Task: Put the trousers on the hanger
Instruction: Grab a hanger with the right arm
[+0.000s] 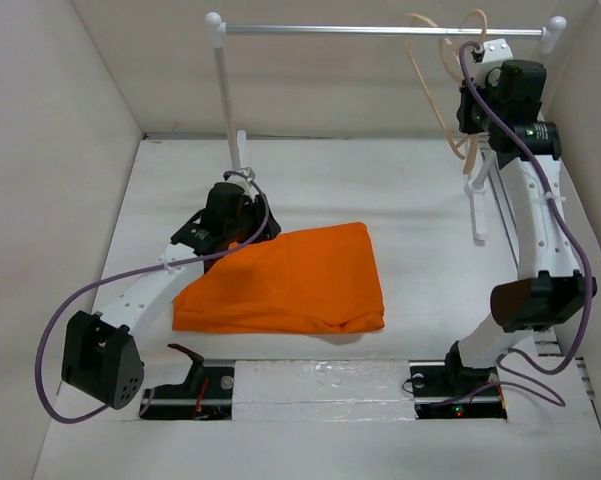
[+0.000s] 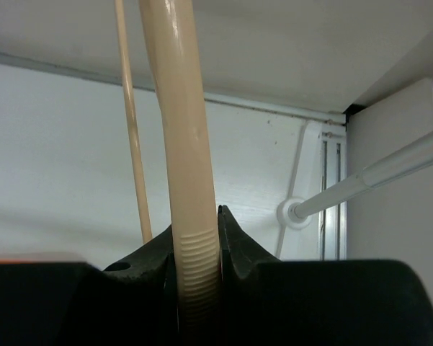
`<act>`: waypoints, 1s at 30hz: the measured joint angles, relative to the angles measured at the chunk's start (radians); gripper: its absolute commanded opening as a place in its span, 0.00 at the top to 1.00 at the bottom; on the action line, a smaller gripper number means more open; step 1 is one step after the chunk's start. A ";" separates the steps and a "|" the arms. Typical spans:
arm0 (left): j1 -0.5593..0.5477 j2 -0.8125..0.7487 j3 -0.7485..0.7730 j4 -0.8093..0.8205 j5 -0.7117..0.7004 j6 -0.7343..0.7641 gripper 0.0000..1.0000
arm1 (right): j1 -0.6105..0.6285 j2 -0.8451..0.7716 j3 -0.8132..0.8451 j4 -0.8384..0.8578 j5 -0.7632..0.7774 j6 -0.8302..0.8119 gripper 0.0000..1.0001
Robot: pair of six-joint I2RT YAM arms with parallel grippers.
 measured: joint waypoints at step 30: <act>-0.164 0.204 0.510 -0.073 0.117 -0.003 0.48 | 0.153 -0.451 -0.634 0.136 0.157 0.013 1.00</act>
